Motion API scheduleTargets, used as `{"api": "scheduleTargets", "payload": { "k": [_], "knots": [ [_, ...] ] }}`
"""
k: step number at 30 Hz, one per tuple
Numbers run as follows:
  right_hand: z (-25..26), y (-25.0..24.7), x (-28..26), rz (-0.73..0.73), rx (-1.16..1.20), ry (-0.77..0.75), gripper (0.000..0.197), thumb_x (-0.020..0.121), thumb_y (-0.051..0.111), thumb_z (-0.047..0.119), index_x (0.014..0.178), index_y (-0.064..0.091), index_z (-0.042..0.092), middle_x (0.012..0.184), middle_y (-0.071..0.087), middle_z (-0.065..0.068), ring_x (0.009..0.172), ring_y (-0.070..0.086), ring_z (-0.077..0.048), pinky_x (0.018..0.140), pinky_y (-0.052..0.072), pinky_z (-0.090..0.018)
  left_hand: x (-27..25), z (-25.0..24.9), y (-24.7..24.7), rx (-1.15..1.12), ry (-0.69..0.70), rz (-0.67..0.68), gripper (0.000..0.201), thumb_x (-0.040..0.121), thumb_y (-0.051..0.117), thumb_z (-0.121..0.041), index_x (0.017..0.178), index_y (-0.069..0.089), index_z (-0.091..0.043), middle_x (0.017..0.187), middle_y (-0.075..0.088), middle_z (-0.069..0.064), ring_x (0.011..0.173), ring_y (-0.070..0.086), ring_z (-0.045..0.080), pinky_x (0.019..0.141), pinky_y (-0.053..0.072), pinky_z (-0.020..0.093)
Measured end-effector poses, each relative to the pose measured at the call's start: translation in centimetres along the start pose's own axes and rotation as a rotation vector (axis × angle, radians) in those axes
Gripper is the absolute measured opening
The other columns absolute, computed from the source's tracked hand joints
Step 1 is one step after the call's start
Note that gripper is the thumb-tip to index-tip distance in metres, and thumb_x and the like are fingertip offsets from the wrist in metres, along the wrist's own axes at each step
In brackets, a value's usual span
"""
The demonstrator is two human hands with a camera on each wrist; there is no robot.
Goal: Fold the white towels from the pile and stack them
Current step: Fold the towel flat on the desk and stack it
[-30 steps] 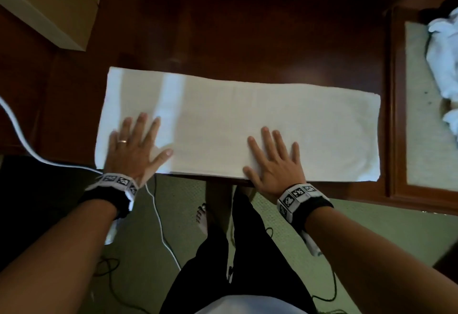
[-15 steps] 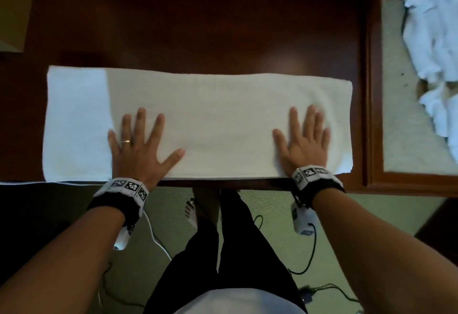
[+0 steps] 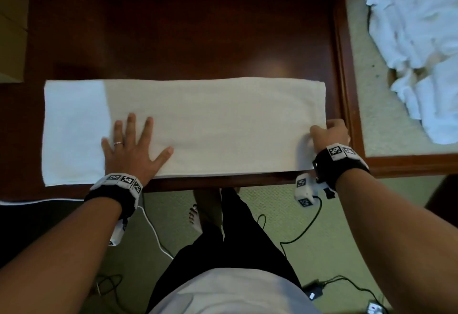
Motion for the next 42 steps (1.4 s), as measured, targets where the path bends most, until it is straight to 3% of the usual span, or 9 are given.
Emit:
{"api": "scheduleTargets", "payload": {
  "k": [5,9,13,18,23,28,32,37,42],
  "knots": [
    [-0.3,0.8,0.4,0.251,0.045,0.148,0.057,0.063,0.076,0.031,0.111,0.062,0.003,0.096,0.069,-0.017,0.082,0.066,-0.035,0.079,0.057,-0.049,0.0,-0.9,-0.5,-0.053,-0.051,0.014,0.091,0.081,0.028,-0.083,0.157,0.004,-0.038,0.168,-0.006,0.001,0.153,-0.001,0.033,0.118,0.013,0.063],
    [3.0,-0.2,1.6,0.281,-0.014,0.025,0.036,0.069,0.078,0.022,0.101,0.067,0.007,0.093,0.071,-0.015,0.08,0.066,-0.033,0.079,0.057,-0.046,0.2,-2.2,-2.6,-0.151,-0.083,-0.038,0.09,0.074,0.036,-0.073,0.15,0.036,-0.025,0.161,0.023,0.013,0.146,0.022,0.04,0.115,0.026,0.058],
    [11.8,-4.3,4.8,0.088,-0.086,-0.298,0.028,0.078,0.069,0.019,0.104,0.065,0.009,0.096,0.067,-0.014,0.084,0.063,-0.034,0.069,0.046,-0.034,1.3,-3.6,-5.5,-0.145,0.02,-0.096,0.085,0.075,0.031,-0.067,0.133,0.058,-0.012,0.144,0.048,0.017,0.128,0.046,0.041,0.102,0.042,0.054],
    [23.1,-10.3,6.5,-0.23,-0.257,-0.584,0.029,0.086,0.06,0.024,0.111,0.053,0.009,0.105,0.062,-0.023,0.098,0.058,-0.046,0.076,0.044,-0.044,2.4,-4.7,-6.5,-0.137,0.11,-0.033,0.077,0.073,0.035,-0.064,0.12,0.068,-0.013,0.127,0.063,0.013,0.112,0.061,0.037,0.09,0.051,0.05],
    [27.7,-11.2,3.7,-0.347,-0.241,-0.909,0.023,0.081,0.063,0.016,0.101,0.053,0.009,0.107,0.056,-0.017,0.078,0.056,-0.044,0.064,0.045,-0.046,2.4,-7.2,-6.6,-0.142,0.333,-0.051,0.047,0.069,0.045,-0.055,0.089,0.071,-0.021,0.102,0.066,0.001,0.088,0.069,0.028,0.069,0.054,0.039],
    [26.0,-5.8,-3.2,-0.271,-0.306,-1.281,0.027,0.071,0.071,0.008,0.095,0.059,0.007,0.092,0.055,-0.014,0.068,0.056,-0.036,0.051,0.04,-0.034,3.8,-7.7,-8.6,-0.153,0.268,-0.027,0.044,0.076,0.041,-0.058,0.091,0.065,-0.024,0.099,0.063,-0.003,0.092,0.064,0.025,0.076,0.046,0.036],
    [20.8,1.7,-10.9,-0.158,-0.375,-1.441,0.031,0.063,0.076,0.008,0.089,0.06,0.008,0.087,0.057,-0.012,0.067,0.057,-0.033,0.042,0.041,-0.032,4.3,-5.8,-11.6,-0.248,0.252,-0.152,0.031,0.073,0.035,-0.054,0.072,0.044,-0.025,0.076,0.049,-0.005,0.071,0.05,0.024,0.063,0.033,0.033],
    [12.3,11.3,-17.8,0.057,-0.461,-1.437,0.035,0.067,0.074,0.013,0.099,0.06,0.012,0.091,0.055,-0.009,0.068,0.055,-0.031,0.041,0.041,-0.032,3.4,-4.6,-12.3,-0.096,0.496,-0.267,0.022,0.069,0.049,-0.042,0.082,0.044,-0.025,0.084,0.049,-0.003,0.075,0.052,0.026,0.063,0.041,0.035],
    [7.5,12.7,-18.9,0.042,-0.674,-1.246,0.045,0.075,0.054,0.026,0.118,0.058,0.013,0.118,0.058,-0.014,0.087,0.057,-0.032,0.064,0.047,-0.038,3.3,-7.1,-9.8,0.226,0.846,-0.171,0.053,0.058,0.07,-0.036,0.107,0.057,-0.021,0.119,0.06,0.006,0.102,0.059,0.031,0.075,0.047,0.041]
  ]
}}
Point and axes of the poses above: each hand's wrist, its own x-axis towards the middle knuckle, its own y-axis out of the palm, z = x × y, the point moved 5 cm from there along x, towards the middle knuckle
